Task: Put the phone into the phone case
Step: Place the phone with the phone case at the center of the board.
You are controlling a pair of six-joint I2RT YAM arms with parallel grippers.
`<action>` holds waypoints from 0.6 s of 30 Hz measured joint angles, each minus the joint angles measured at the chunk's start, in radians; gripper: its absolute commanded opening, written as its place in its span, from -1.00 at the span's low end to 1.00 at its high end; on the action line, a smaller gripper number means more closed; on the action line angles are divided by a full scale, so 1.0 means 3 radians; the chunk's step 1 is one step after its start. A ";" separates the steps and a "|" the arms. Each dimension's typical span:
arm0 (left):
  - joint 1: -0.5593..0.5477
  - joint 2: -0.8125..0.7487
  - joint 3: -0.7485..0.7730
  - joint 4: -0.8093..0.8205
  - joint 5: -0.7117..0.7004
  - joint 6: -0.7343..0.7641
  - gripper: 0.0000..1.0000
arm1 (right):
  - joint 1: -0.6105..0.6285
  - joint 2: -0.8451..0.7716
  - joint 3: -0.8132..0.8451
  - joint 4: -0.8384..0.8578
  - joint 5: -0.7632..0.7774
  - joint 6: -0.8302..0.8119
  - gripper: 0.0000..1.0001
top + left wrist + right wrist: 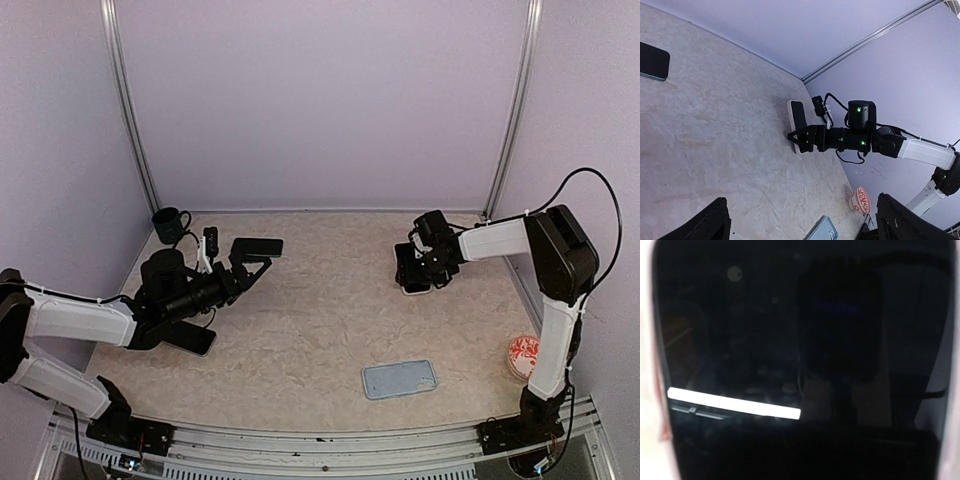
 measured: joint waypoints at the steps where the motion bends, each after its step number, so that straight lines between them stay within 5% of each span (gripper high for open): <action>1: 0.0000 0.0000 0.0000 0.0006 0.0000 -0.0001 0.98 | -0.0025 0.0015 0.0009 0.0004 -0.0031 0.0000 0.20; 18: -0.0017 0.0088 -0.0015 0.0090 0.0001 -0.0029 0.98 | -0.0267 0.0061 0.0065 0.0060 -0.0310 -0.0025 0.28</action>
